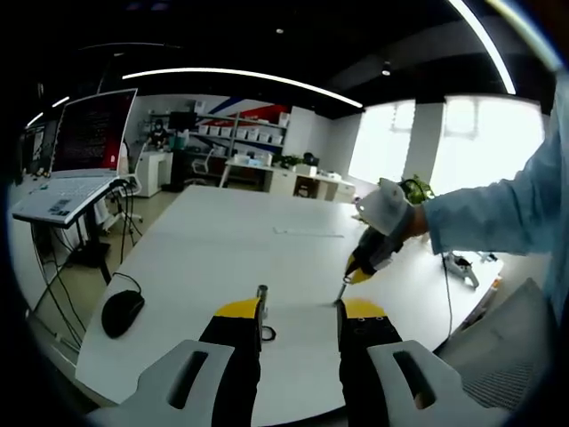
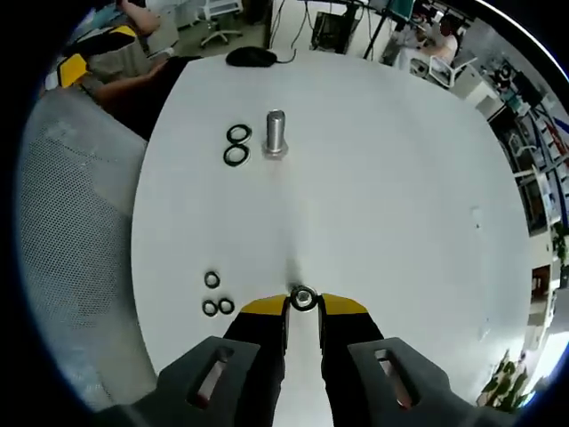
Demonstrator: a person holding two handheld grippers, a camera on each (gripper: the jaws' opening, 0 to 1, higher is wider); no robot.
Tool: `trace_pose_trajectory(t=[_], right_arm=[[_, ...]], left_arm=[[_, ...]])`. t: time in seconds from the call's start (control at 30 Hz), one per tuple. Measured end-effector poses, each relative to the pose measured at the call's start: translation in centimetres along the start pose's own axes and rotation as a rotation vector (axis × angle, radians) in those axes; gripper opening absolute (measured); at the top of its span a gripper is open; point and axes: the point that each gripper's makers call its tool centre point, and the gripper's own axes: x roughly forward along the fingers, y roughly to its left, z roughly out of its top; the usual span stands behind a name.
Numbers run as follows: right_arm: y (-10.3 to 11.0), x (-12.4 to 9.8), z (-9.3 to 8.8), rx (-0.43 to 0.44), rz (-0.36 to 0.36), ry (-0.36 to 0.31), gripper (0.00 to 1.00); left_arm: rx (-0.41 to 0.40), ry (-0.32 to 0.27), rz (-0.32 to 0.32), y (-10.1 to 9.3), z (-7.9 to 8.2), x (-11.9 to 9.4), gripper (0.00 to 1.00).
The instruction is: Place the washer onto the threaded stud by aligning its center hole with the stud, sliding it down to the base, and recovering from edge contact or off-axis alignment until the washer reaches the visible bottom stop.
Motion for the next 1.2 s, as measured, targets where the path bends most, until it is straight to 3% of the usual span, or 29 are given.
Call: trace_pose_trajectory(t=[0.6,1.2], right_arm=[[0.0,1.0,-0.3,-0.013,0.000,0.033,0.17],[0.5,0.3,-1.3,0.010,0.000,0.033,0.20]], left_arm=[[-0.002,0.004,0.004,0.1,-0.1,0.0,0.31],[-0.002,0.004,0.006,0.1,0.0,0.1,0.31]])
